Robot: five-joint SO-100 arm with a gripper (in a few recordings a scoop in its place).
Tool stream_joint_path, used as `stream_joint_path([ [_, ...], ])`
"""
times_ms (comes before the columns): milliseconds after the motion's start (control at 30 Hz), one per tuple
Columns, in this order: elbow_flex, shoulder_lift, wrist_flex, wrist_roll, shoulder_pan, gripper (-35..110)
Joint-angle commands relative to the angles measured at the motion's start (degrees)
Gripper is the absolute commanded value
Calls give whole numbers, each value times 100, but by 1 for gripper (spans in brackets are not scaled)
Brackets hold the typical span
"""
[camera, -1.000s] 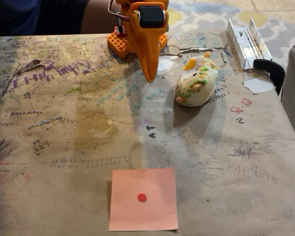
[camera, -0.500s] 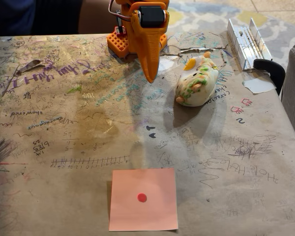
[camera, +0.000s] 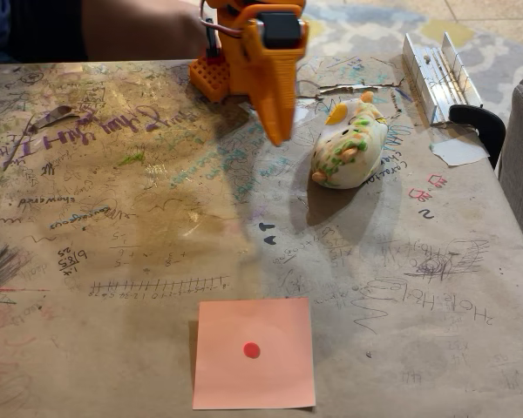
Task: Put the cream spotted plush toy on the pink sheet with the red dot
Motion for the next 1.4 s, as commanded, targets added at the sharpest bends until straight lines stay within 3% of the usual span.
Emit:
stream_joint_path([
  [0, -694, -211, 571, -756, -967, 21],
  [233, -2575, -2496, 1213, -2101, -1670, 27],
  [600, -2558, -4315, 1143, -1450, -2153, 27],
  [1033, -2584, -6627, -70, -1635, -1688, 29],
  [1367, -2927, -7409, -123, -2153, -1775, 26],
])
